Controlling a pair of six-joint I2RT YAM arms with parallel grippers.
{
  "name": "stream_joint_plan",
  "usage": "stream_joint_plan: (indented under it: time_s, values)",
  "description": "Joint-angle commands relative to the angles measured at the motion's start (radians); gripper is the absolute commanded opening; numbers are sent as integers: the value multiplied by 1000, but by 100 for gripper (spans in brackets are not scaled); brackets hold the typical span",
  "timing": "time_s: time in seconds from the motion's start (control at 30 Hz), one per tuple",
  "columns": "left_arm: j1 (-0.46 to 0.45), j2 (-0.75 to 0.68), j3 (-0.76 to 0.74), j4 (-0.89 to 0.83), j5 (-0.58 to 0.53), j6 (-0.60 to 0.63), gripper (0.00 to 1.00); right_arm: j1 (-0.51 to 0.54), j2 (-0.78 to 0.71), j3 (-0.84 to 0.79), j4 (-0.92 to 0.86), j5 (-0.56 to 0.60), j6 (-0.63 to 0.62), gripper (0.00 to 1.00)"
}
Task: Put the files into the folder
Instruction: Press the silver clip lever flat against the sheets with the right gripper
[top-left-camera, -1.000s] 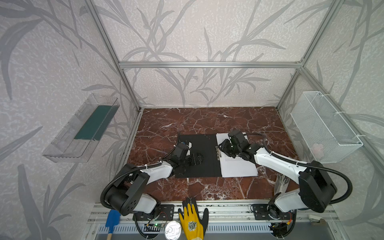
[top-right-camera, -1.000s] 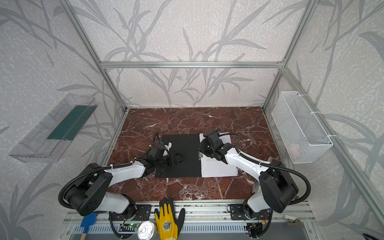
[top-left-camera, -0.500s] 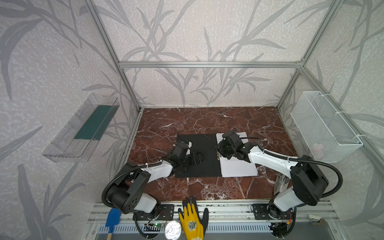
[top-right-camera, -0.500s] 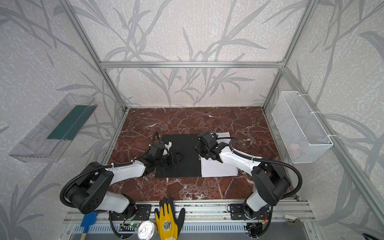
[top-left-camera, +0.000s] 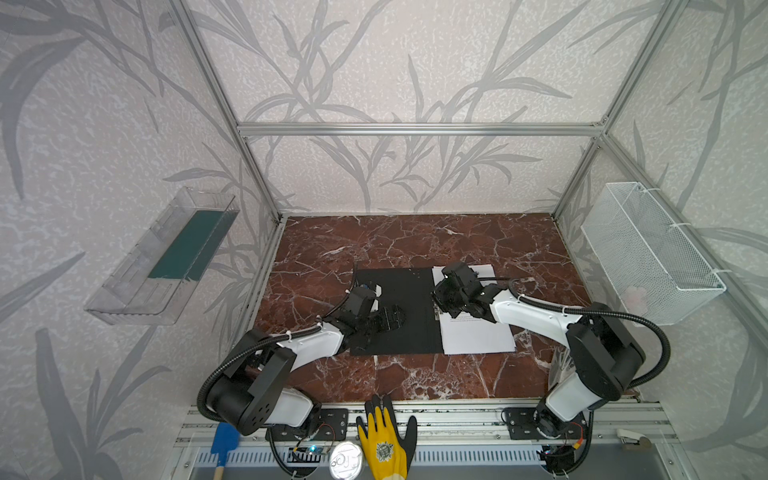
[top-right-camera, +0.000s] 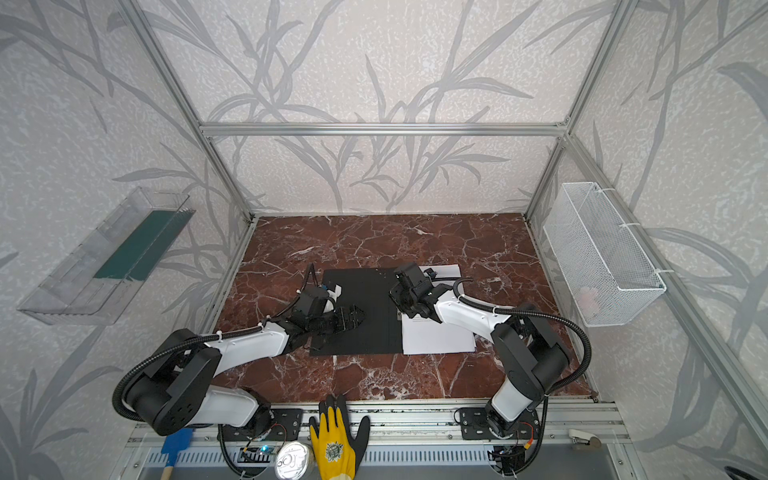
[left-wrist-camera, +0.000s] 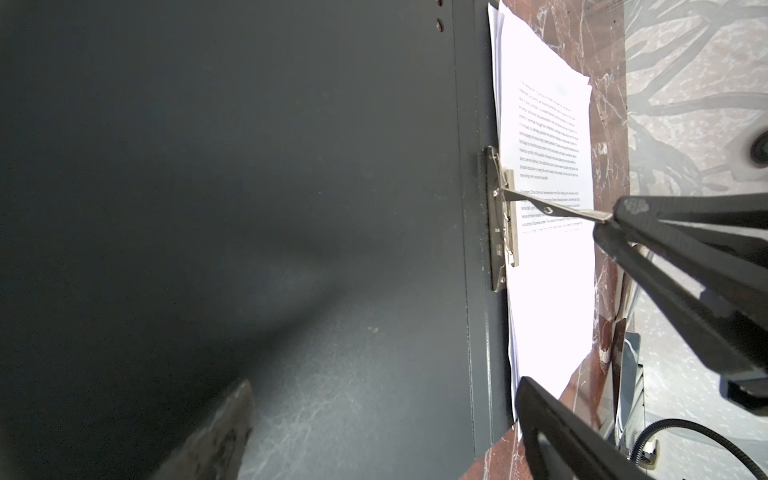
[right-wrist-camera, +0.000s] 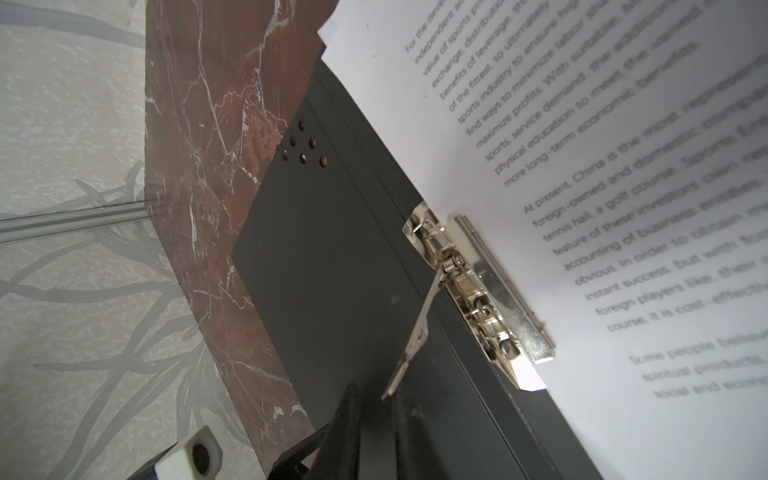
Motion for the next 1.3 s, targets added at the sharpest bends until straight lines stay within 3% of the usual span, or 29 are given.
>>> stream_joint_plan:
  time_s: [0.0,0.63,1.27]
  values:
    - [-3,-18,-24,-53,-25,8,99,-8,-1,-10,19,12,14,18]
    - [-5,-15,-23,-49,-25,10,99,-20,-42,-82,73,-2,36,14]
    - [-8,-9,-19,-50,-25,13,99,-46,-53,-112,125,-39,31,18]
